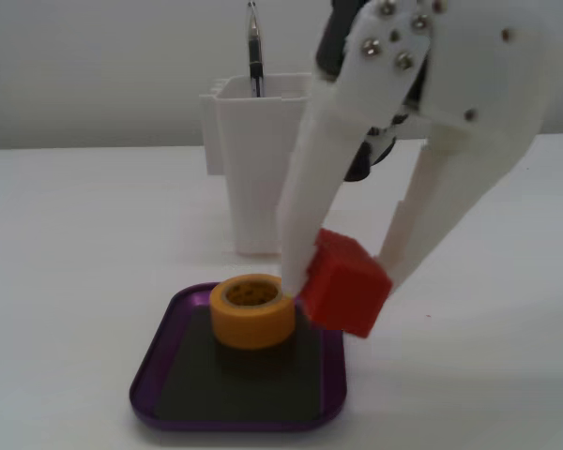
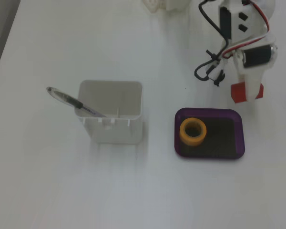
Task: Pick up the red cube and place it in the box.
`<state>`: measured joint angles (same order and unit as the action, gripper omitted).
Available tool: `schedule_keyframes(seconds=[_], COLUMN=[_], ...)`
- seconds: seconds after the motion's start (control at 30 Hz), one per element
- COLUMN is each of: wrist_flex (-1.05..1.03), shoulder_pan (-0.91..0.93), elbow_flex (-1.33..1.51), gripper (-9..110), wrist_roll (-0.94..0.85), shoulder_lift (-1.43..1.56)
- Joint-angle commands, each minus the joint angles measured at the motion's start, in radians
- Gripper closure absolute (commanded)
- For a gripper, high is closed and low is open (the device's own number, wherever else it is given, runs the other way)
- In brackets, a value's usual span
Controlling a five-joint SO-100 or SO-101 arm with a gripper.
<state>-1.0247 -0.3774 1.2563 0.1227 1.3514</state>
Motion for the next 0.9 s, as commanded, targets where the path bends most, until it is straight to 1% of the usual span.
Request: schedule_keyframes(seconds=[0.0, 0.2, 0.47, 0.6, 0.87], wrist_flex=[0.008, 0.008, 0.006, 0.006, 0.006], shoulder_pan=[0.054, 0.127, 0.109, 0.057, 0.057], elbow_flex=[-0.149, -0.25, -0.281, -0.282, -0.27], gripper=[102, 102, 102, 102, 102], wrist_roll=[0.0, 0.002, 0.003, -0.006, -0.006], shoulder_lift=[-0.078, -0.221, -0.278, -0.287, -0.288])
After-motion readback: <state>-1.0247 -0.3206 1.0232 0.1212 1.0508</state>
